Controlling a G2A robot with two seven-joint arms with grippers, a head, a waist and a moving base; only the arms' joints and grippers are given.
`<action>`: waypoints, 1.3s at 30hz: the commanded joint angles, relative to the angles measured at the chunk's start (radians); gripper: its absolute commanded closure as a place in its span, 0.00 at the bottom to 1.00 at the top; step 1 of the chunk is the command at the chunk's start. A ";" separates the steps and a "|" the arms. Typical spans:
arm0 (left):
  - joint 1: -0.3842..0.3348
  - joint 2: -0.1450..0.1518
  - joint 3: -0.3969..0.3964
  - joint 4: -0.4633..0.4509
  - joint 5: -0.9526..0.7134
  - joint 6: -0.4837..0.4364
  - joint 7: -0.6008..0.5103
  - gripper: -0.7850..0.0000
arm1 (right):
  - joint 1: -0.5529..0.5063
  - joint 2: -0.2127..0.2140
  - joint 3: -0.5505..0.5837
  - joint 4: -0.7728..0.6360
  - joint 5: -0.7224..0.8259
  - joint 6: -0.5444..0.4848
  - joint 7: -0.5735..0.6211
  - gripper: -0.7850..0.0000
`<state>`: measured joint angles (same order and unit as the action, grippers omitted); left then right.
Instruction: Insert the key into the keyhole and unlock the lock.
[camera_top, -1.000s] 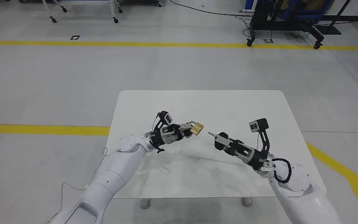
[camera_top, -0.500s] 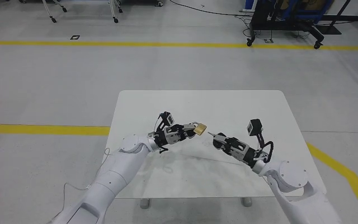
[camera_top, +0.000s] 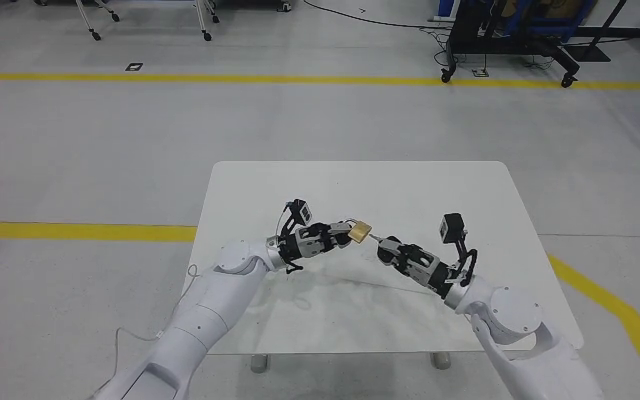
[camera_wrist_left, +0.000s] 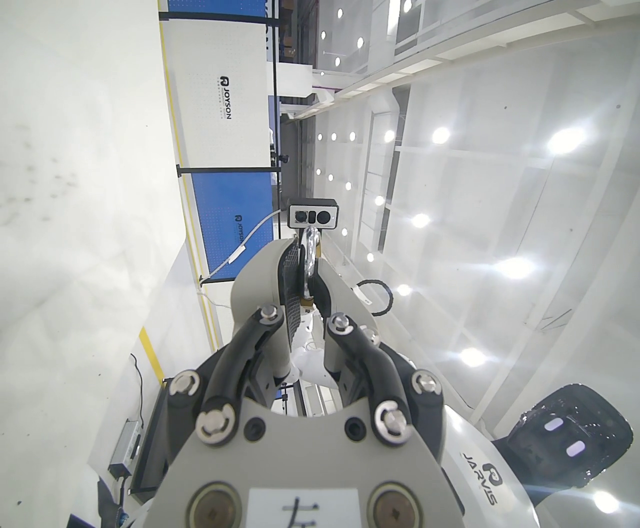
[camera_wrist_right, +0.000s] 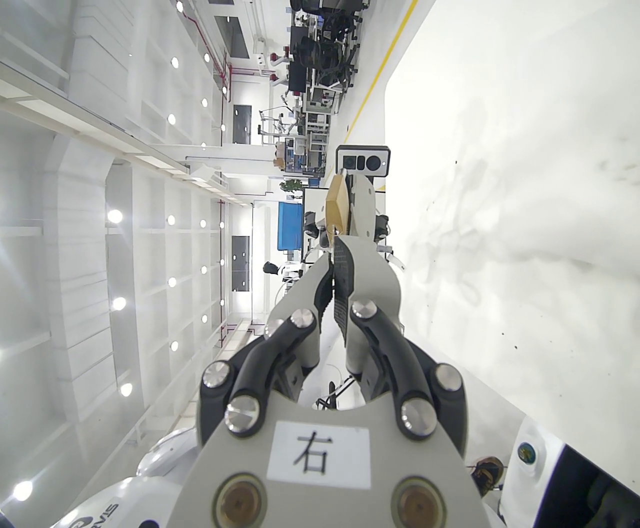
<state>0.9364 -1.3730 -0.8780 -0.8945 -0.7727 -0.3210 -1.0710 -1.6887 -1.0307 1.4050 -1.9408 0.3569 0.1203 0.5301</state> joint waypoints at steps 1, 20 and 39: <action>0.001 -0.001 -0.002 -0.001 0.005 -0.001 0.001 1.00 | 0.002 -0.001 -0.002 -0.001 -0.004 0.006 -0.003 1.00; 0.007 -0.009 -0.012 -0.007 0.066 -0.013 0.020 1.00 | 0.010 -0.004 -0.016 -0.004 -0.027 0.046 0.001 1.00; 0.031 0.003 -0.053 -0.055 0.116 -0.049 -0.021 1.00 | -0.040 0.012 0.074 -0.013 0.015 0.022 0.176 1.00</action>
<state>0.9665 -1.3695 -0.9312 -0.9491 -0.6596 -0.3706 -1.0930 -1.7333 -1.0185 1.4842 -1.9571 0.3730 0.1403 0.7078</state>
